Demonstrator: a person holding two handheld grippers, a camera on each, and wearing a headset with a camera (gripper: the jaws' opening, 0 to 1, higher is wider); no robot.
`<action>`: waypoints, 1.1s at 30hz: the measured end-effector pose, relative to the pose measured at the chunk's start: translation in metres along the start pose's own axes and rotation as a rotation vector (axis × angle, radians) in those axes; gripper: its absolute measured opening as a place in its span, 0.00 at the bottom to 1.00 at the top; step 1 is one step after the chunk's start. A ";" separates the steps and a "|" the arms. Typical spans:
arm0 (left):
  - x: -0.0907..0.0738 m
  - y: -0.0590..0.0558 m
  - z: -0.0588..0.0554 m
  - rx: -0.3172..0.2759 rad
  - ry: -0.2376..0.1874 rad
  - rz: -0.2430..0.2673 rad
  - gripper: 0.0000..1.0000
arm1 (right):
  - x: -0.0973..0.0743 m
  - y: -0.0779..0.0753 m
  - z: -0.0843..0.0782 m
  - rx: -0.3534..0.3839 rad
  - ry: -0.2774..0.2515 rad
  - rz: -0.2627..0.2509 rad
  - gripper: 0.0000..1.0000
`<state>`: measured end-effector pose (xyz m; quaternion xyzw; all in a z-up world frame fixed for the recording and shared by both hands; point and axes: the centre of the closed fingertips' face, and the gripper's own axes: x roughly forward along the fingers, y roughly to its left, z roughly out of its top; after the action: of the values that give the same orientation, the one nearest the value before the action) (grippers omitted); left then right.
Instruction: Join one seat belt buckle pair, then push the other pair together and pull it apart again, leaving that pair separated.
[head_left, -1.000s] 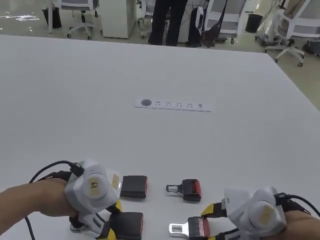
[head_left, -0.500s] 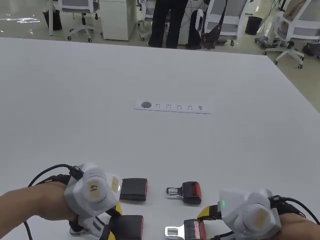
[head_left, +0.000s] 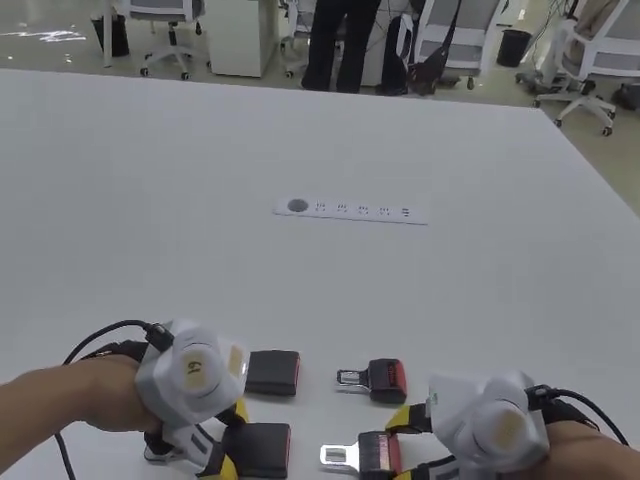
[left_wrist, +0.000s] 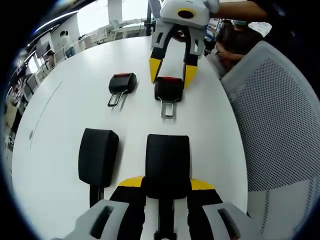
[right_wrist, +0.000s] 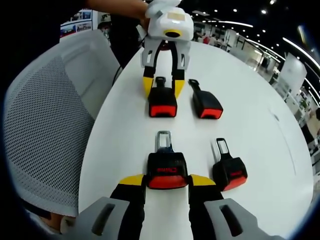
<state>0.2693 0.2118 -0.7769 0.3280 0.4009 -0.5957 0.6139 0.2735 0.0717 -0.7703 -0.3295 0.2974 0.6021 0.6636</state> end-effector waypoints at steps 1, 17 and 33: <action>0.000 0.000 0.000 -0.002 0.000 -0.001 0.32 | 0.001 0.000 0.002 -0.002 -0.001 0.000 0.30; 0.000 0.000 -0.001 -0.004 0.003 -0.001 0.32 | 0.011 0.001 0.020 -0.004 -0.017 0.005 0.30; 0.000 -0.001 0.000 -0.010 0.006 -0.003 0.32 | 0.019 0.000 0.031 -0.006 -0.029 0.015 0.30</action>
<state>0.2685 0.2115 -0.7770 0.3262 0.4061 -0.5937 0.6134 0.2751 0.1074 -0.7667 -0.3204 0.2883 0.6128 0.6623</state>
